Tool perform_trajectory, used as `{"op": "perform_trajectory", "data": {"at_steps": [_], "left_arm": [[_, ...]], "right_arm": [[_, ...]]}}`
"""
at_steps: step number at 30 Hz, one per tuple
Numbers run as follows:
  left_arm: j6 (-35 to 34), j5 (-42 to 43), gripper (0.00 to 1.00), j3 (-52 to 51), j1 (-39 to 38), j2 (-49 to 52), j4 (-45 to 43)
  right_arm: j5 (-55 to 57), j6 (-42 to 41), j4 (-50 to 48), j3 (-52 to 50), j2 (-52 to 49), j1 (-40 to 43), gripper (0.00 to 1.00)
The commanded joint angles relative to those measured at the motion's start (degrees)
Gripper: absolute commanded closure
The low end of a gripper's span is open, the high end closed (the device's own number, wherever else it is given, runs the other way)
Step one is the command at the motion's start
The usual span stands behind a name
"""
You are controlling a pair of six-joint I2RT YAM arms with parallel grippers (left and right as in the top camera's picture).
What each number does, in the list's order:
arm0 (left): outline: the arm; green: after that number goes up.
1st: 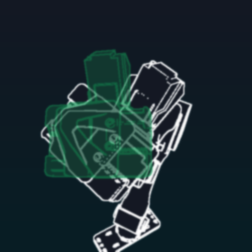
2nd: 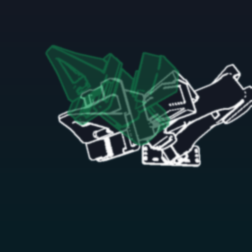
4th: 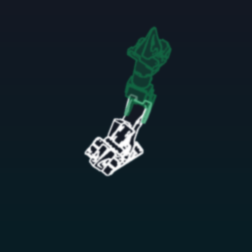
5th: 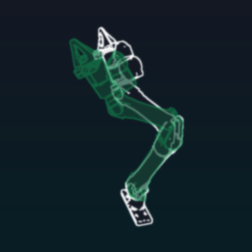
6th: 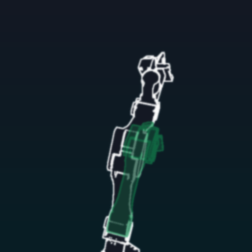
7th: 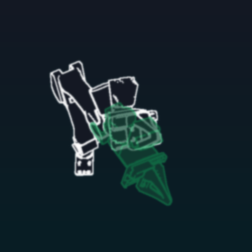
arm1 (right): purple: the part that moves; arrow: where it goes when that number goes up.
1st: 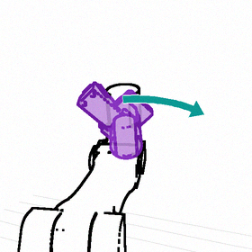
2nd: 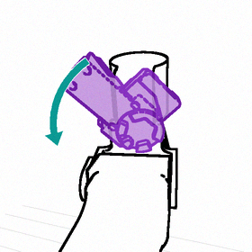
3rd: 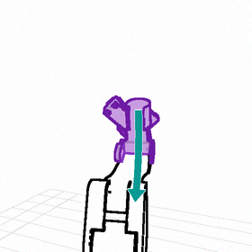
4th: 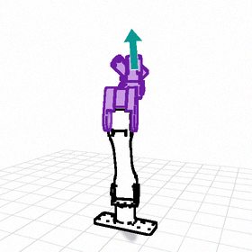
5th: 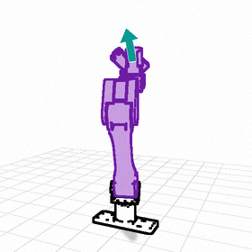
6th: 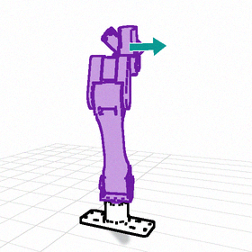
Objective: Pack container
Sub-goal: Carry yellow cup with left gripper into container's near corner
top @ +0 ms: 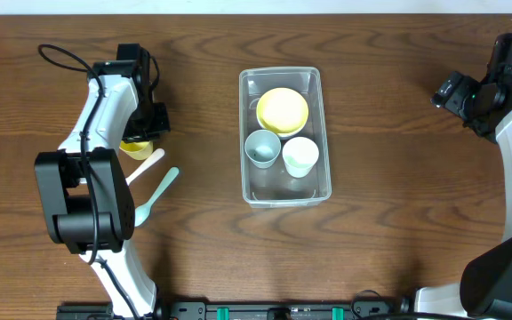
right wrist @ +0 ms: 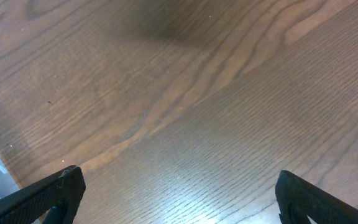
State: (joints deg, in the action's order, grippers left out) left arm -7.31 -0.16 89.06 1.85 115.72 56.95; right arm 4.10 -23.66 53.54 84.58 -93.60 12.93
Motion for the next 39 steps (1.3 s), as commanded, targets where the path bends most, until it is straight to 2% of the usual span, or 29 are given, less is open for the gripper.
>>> {"op": "perform_trajectory", "data": {"at_steps": [1,6,13,22,28,31,39], "left_arm": [[-0.6,0.7,0.94,-0.4,0.2,-1.0,1.4],[-1.1,3.0,0.94,-0.3,-0.7,-6.2,3.4],[-1.1,6.2,0.94,-0.3,-6.6,-19.8,7.5],[-0.9,6.2,0.94,-0.3,-25.1,-33.1,13.6],[-0.9,6.1,0.94,-1.1,-38.6,-32.2,12.1],[-0.9,4.8,0.94,-2.3,-42.9,-30.1,10.1],[-1.8,3.6,0.94,-3.3,-47.6,-22.3,6.8]], "right_arm": [[0.2,-0.1,0.1,0.0,-0.3,0.1,0.01],[0.2,-0.1,0.0,0.0,-0.3,0.1,0.01],[0.2,-0.1,0.1,0.0,-0.3,0.1,0.01],[0.2,-0.1,0.1,0.0,-0.3,0.1,0.01],[0.2,-0.1,0.0,0.0,-0.3,0.1,0.01],[0.2,-0.1,0.1,0.0,-0.3,0.1,0.01],[0.2,-0.1,0.1,0.0,-0.3,0.1,0.01]]}}
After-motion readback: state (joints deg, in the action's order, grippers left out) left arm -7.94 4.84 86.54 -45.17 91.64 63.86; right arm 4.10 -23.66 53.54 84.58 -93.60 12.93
